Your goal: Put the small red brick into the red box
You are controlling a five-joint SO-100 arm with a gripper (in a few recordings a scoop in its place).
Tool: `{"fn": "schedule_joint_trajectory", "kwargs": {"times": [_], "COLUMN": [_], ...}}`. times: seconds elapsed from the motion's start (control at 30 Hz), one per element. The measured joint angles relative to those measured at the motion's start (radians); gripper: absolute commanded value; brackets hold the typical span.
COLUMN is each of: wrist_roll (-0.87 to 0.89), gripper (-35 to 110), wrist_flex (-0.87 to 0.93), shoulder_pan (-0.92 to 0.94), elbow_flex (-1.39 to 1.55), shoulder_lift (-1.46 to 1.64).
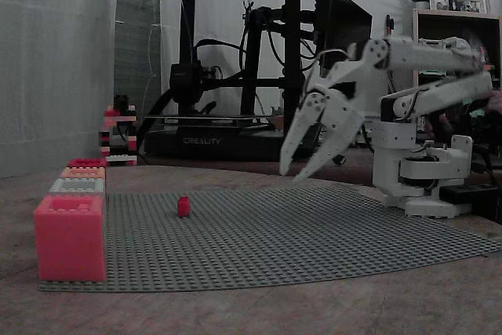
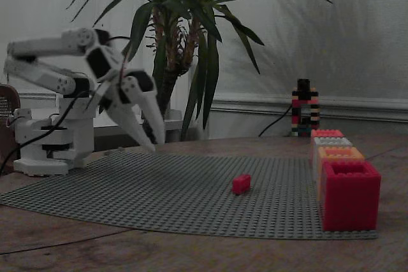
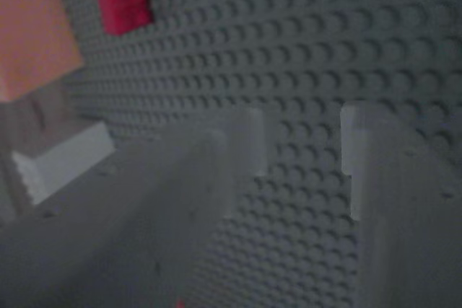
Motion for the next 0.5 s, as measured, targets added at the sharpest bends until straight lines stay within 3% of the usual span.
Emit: {"fn": "schedule_joint_trajectory", "kwargs": {"times": [0.5], "wrist_roll": [0.044], "gripper": [13], "wrist_flex": [-0.017], "shoulder_pan": [0.006], "elbow_flex": [-0.716], "shoulder_lift": [-0.942]}}
